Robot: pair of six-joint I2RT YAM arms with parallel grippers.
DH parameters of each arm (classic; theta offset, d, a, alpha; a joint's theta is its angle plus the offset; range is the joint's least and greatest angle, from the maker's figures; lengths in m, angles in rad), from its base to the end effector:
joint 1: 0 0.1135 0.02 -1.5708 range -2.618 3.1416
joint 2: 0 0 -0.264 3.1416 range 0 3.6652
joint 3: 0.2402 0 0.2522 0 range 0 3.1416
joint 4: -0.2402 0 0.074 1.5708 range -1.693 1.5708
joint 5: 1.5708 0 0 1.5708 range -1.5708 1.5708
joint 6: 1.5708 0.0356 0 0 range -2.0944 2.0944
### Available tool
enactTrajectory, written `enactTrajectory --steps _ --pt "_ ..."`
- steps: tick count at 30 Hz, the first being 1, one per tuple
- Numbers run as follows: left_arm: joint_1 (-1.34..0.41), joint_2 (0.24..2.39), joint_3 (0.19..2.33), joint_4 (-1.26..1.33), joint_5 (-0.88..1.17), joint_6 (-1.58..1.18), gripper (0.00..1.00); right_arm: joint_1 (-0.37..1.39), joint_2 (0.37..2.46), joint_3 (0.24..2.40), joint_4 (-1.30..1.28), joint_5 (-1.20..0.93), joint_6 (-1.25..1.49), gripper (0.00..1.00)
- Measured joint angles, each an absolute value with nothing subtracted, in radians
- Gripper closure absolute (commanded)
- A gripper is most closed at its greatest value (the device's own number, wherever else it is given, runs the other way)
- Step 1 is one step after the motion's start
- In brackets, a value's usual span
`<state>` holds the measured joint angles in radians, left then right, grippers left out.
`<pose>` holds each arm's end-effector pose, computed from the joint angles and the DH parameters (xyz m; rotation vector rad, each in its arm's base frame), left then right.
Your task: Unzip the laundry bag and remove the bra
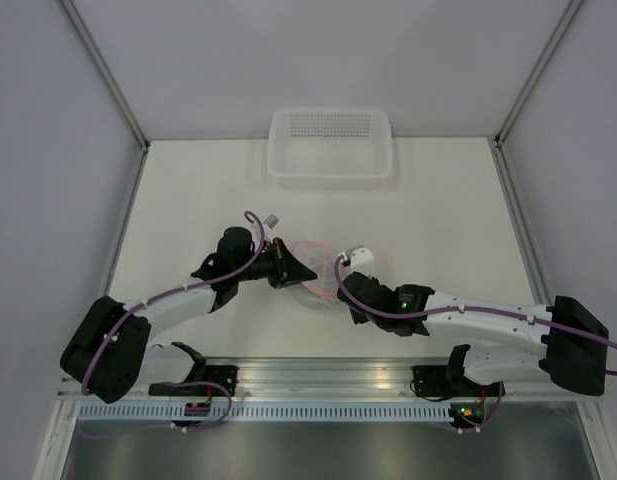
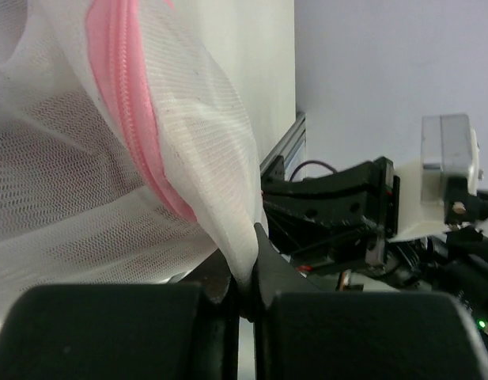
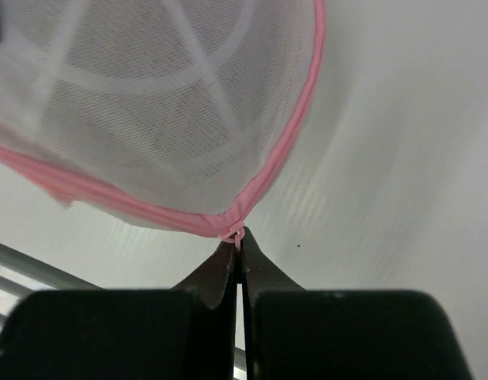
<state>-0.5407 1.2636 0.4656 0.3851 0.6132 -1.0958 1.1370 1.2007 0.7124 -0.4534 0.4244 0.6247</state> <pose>0.2026 -0.1455 0.1903 -0.1698 2.3065 -1.5707 0.1107 0.2040 0.2116 -0.4474 2.3756 0.2744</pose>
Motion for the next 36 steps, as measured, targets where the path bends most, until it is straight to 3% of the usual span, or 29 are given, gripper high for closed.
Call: enactTrajectory --steps 13,15,16,17,19,22,28,31,36 --pt "-0.494 1.545 0.785 0.353 0.937 -0.9 0.98 1.134 1.207 0.742 -0.521 0.511 0.648 1.0" --pt "-0.493 1.617 0.867 0.37 0.972 -0.9 0.9 1.13 1.154 0.742 -0.521 0.517 0.645 1.0" --pt "-0.493 1.647 0.898 0.387 0.985 -0.902 0.81 1.129 1.134 0.742 -0.521 0.52 0.643 0.99" --pt "-0.493 1.686 0.927 0.417 1.001 -0.908 0.51 1.128 1.114 0.742 -0.521 0.521 0.64 0.99" --pt "-0.492 1.744 0.957 0.472 1.006 -0.937 0.3 1.129 1.093 0.743 -0.52 0.519 0.638 0.99" --pt "-0.482 1.759 0.925 0.507 0.969 -0.971 0.15 1.129 1.095 0.743 -0.521 0.509 0.634 1.0" --pt "-0.488 1.517 0.693 0.356 0.744 -0.971 0.04 1.129 1.103 0.741 -0.492 0.45 0.618 0.99" --pt "-0.503 1.308 0.594 0.284 0.649 -0.976 0.03 1.129 1.11 0.73 -0.443 0.393 0.599 1.0" --pt "-0.551 1.17 0.577 0.232 0.561 -0.991 0.02 1.129 1.126 0.709 -0.377 0.303 0.574 1.0"
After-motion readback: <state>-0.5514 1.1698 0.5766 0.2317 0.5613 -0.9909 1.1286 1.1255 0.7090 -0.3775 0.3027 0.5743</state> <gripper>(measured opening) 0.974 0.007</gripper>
